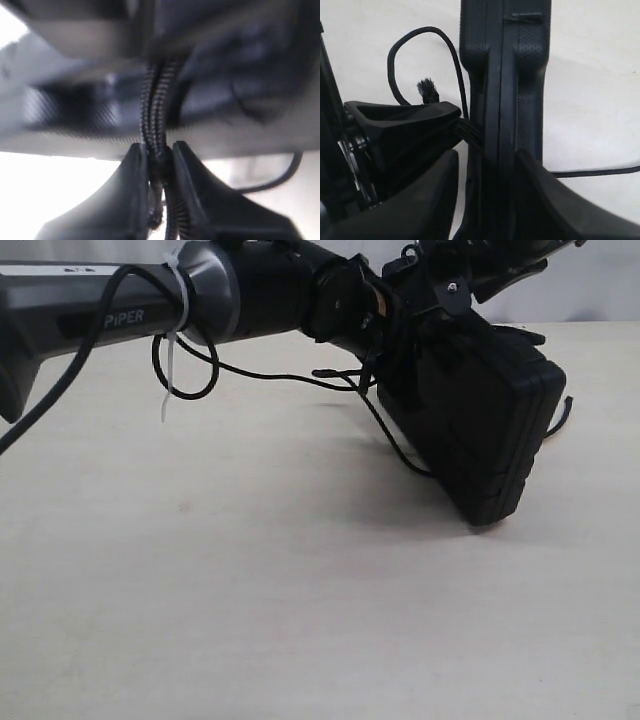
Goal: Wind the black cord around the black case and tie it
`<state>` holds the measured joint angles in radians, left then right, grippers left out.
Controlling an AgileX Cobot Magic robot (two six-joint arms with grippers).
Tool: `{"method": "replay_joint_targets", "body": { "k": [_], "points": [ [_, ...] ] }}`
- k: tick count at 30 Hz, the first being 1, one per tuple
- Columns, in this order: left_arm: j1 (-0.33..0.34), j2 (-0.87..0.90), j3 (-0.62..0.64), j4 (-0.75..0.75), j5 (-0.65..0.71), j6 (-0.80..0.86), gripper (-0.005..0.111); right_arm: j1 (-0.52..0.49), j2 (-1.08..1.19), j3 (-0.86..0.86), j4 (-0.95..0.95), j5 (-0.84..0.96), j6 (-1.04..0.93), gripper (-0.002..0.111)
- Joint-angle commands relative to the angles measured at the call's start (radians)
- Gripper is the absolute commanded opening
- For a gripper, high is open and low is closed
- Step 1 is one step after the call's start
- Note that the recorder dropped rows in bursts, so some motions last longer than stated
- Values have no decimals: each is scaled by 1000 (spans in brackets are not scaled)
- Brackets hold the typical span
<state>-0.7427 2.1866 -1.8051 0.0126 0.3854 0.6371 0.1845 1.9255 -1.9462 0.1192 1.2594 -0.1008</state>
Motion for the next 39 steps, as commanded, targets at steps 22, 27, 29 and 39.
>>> {"method": "replay_joint_targets", "body": {
  "k": [22,27,29,39],
  "points": [
    [-25,-31,-13,-13,-17,13,0,-22,-246,462,-355,-73,161,4],
    [-25,-31,-13,-27,-10,13,0,-22,-246,534,-198,-175,73,4],
    [-25,-31,-13,-27,-2,13,0,-22,-246,547,-154,-198,46,4],
    [-25,-91,-13,-50,42,13,0,-22,-246,549,79,-205,-151,4]
  ]
}}
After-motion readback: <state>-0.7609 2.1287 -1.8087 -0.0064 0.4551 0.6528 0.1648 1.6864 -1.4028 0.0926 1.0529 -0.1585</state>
